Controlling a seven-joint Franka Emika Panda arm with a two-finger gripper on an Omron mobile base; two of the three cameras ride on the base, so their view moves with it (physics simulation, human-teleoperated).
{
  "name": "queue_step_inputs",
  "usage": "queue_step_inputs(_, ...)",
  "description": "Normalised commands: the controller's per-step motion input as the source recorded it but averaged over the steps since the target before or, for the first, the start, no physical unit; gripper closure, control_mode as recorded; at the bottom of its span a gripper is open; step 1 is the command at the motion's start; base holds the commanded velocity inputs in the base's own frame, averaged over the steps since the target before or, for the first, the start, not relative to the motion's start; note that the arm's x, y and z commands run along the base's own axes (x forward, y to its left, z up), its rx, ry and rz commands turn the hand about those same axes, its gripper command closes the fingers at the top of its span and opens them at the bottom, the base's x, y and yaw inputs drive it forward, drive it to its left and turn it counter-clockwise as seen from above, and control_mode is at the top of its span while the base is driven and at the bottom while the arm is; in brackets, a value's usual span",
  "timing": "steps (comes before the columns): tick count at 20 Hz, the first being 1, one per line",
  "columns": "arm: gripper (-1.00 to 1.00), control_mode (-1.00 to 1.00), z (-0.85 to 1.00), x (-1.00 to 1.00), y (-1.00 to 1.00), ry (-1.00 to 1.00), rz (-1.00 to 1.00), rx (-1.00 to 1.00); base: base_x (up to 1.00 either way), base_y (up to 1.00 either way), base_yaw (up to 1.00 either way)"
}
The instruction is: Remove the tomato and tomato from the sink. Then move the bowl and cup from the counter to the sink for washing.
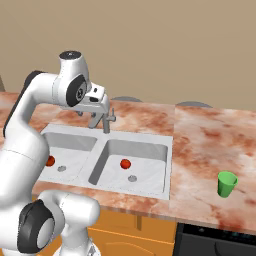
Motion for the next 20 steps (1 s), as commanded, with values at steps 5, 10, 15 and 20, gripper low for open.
queue_step_inputs(5,-1.00,-1.00,0.00,-0.06,0.00,-0.01,0.03,0.00,0.00,0.00,0.00)
queue_step_inputs(10,-1.00,-1.00,0.00,-0.18,0.10,-0.07,0.08,0.00,0.00,0.00,0.00)
queue_step_inputs(15,-1.00,-1.00,0.00,-0.13,0.17,-0.01,0.04,0.00,0.00,0.00,0.00)
queue_step_inputs(20,-1.00,-1.00,0.00,-0.15,0.20,0.00,0.00,0.00,0.00,0.00,0.00)
